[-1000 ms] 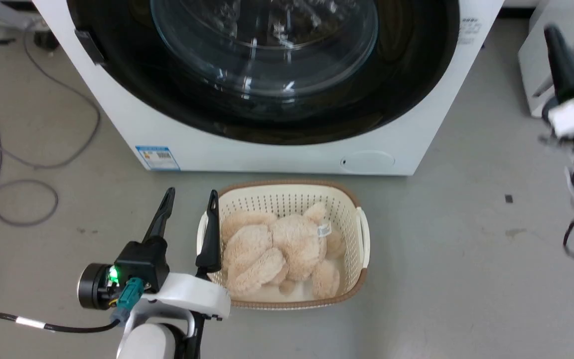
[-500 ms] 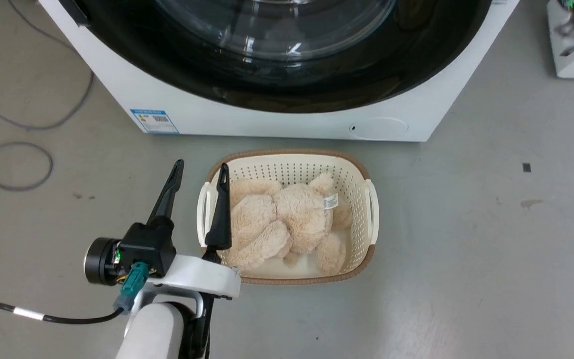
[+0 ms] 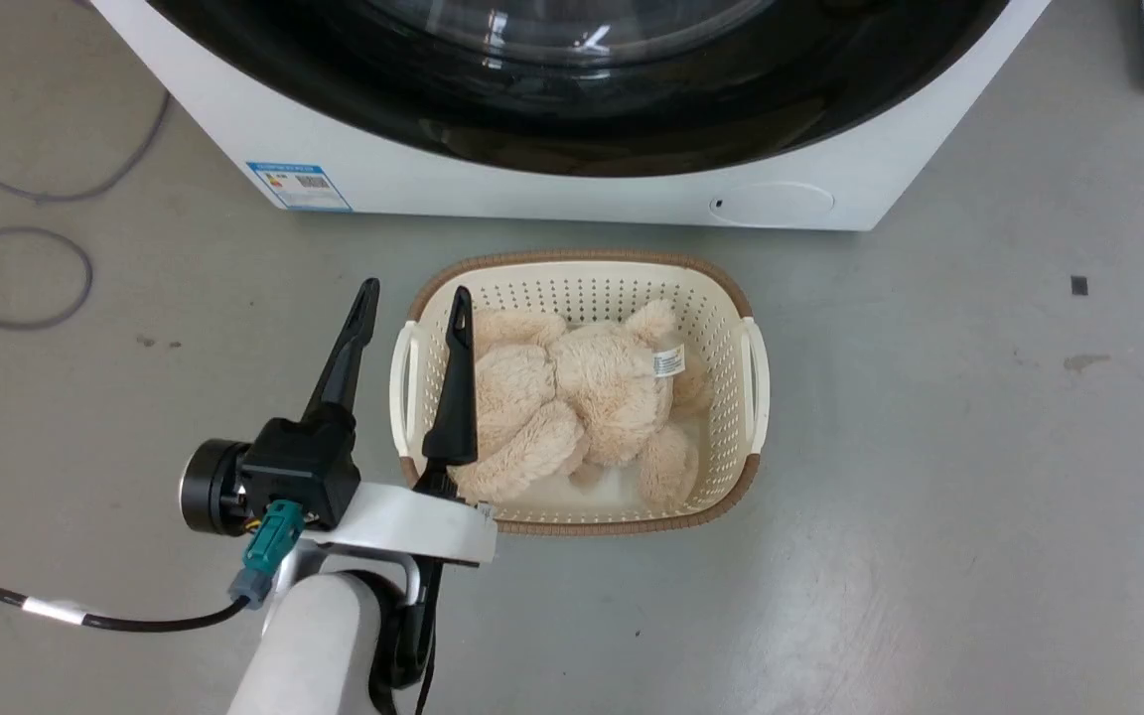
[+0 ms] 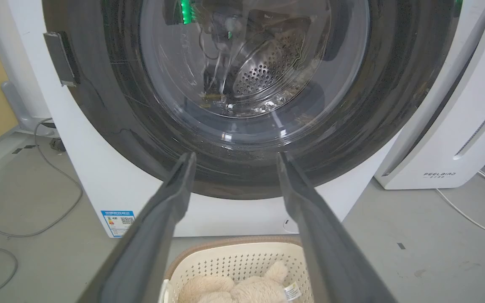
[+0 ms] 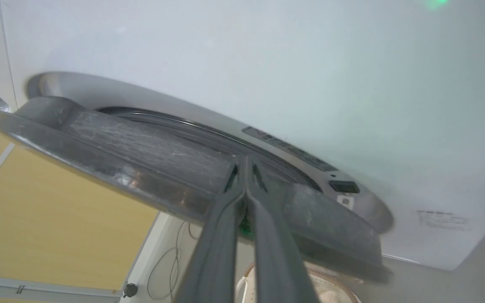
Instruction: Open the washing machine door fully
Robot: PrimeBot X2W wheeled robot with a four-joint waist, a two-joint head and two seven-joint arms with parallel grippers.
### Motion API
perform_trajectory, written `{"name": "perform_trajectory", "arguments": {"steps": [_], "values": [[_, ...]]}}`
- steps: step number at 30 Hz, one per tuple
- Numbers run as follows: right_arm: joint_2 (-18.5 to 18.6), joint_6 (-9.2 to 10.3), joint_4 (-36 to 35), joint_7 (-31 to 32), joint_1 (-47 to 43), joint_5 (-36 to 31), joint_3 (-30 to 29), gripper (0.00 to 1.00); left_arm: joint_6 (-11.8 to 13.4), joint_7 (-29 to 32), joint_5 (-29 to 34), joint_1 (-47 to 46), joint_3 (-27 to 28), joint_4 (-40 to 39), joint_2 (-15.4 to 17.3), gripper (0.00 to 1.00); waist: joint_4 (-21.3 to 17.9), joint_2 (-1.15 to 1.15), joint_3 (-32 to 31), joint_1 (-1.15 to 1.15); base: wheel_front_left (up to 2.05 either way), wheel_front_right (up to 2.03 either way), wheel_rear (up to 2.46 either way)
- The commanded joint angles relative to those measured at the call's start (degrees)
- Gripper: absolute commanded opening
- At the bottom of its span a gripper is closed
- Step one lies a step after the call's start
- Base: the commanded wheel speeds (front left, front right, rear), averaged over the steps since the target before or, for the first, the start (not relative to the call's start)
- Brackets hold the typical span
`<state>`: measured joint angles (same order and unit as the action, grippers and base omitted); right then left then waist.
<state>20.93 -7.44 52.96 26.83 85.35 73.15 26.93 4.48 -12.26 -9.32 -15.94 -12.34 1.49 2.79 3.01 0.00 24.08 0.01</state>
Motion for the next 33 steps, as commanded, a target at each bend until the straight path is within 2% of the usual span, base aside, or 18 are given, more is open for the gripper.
{"name": "perform_trajectory", "arguments": {"steps": [1, 18, 33], "values": [[0.49, -0.04, 1.1, 1.31, 2.53, 1.7, 1.13, 0.0, 0.42, -0.66, -0.39, -1.3, -0.32, -0.13, 0.09, 1.0, 0.06, 0.0, 0.63, -0.01, 0.0, 0.0, 0.0], [3.83, -0.05, 3.55, 18.94, 10.64, 15.35, 7.45, 0.0, 1.39, -2.7, -2.28, -4.19, -2.61, 0.88, 0.09, 1.0, 0.26, 0.0, 3.76, -0.01, 0.0, 0.0, 0.0], [4.81, -0.05, -0.01, 26.45, 4.56, 18.9, 7.48, 0.0, 1.52, -2.74, -2.47, -3.43, -2.73, 1.84, 0.09, 1.0, -0.01, 0.0, 1.51, -0.01, 0.0, 0.0, 0.0]]}}
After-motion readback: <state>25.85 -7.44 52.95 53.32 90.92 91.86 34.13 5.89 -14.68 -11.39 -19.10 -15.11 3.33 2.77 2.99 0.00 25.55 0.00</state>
